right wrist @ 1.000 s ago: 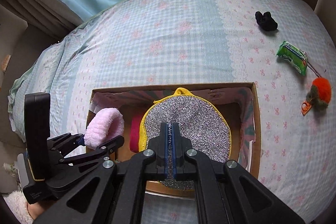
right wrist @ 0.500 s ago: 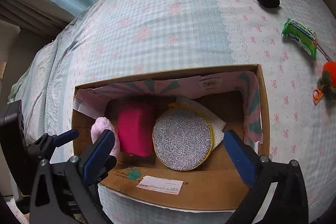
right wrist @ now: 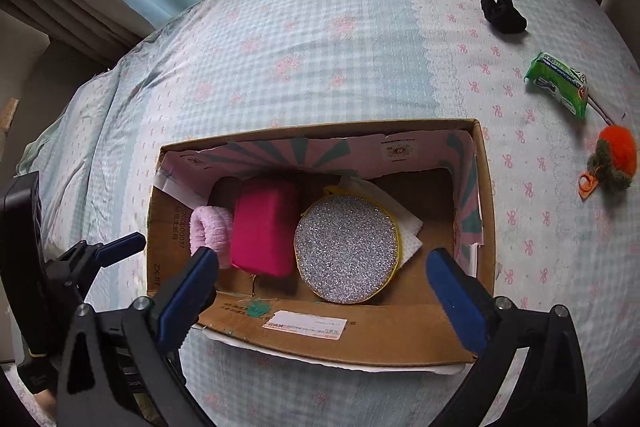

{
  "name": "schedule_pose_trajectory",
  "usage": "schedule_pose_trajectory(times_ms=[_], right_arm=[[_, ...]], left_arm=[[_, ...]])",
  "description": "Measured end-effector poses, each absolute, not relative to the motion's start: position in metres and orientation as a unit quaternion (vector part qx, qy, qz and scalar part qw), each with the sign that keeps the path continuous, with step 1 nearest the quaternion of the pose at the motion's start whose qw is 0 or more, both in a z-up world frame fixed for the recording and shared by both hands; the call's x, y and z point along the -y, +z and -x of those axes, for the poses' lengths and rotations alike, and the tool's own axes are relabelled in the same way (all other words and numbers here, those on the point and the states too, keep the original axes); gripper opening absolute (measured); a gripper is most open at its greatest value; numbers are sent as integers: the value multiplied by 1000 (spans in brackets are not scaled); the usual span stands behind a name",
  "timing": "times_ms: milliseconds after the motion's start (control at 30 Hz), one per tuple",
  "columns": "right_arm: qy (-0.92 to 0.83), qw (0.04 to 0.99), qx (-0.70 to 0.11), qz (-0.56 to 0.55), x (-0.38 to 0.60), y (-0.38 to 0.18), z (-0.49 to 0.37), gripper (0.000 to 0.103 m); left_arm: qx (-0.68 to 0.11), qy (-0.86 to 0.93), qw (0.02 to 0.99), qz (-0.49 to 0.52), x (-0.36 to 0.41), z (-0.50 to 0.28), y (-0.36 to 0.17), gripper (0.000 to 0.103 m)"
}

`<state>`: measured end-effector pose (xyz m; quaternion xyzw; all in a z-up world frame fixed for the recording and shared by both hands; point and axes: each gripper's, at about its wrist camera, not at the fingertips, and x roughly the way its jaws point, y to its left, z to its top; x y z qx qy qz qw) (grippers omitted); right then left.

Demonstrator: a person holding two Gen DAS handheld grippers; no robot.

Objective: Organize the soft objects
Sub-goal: 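Move both tools back toward the green wipes pack and grey cloth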

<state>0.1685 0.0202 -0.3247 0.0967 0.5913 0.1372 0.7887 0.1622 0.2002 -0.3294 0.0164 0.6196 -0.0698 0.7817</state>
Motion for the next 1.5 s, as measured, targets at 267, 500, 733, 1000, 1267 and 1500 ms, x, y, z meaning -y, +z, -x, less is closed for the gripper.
schedule_pose_trajectory(times_ms=[267,500,733,1000,1267,1500], right_arm=[[126,811,-568,-63,-23,-280,-147,103],[97,845,-525,-27,-15,-211,-114,103],[44,897,-439,-15,12,-120,-68,103],[-15,927,-375,-22,59,-60,-26,103],[-53,932,-356,-37,120,-47,-13,103],[-37,931,-362,-28,189,-53,-31,103]], left_arm=[[-593,-61,802,-11,-203,-142,-294,103],[-544,-47,838,7,-208,-113,-233,103],[-466,-31,884,12,-205,-77,-142,103],[-404,-48,913,19,-183,-54,-71,103],[-394,-70,917,11,-129,-55,-50,103],[-395,-50,917,19,-65,-70,-50,103]])
